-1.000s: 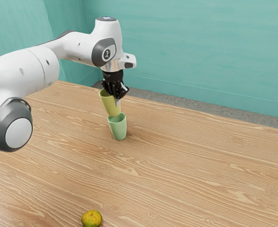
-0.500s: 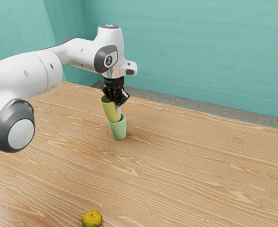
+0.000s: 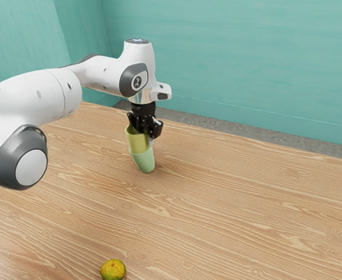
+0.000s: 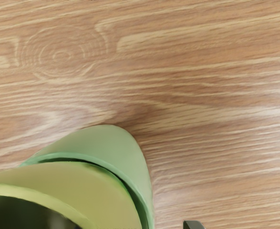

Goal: Place the left cup onto the right cup

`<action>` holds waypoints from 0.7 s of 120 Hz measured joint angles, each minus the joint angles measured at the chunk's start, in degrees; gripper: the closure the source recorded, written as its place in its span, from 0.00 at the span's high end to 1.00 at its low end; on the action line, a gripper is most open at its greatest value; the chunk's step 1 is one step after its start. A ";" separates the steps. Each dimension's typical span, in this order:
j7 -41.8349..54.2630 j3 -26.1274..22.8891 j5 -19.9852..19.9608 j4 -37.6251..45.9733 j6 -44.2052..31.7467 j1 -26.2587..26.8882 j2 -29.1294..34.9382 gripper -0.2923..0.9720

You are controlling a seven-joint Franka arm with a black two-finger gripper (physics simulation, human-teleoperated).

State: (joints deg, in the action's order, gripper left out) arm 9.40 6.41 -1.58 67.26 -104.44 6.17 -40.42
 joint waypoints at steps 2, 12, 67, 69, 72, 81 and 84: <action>0.02 0.00 -0.14 0.00 -0.11 0.01 0.01 0.42; 0.11 0.00 -0.61 0.00 -0.56 0.09 0.26 0.53; 0.66 -0.95 -1.79 4.60 1.83 0.25 10.98 0.74; 0.68 -0.95 -1.82 5.28 1.94 0.25 11.62 0.74; 0.70 -0.96 -1.84 6.34 2.07 0.25 12.62 0.75; 0.79 -0.96 -1.91 9.37 2.38 0.25 15.41 0.75; 0.81 -0.96 -1.93 10.51 2.45 0.25 16.40 0.75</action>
State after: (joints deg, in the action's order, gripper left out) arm 10.21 5.45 -3.51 77.76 -101.99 6.42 -24.02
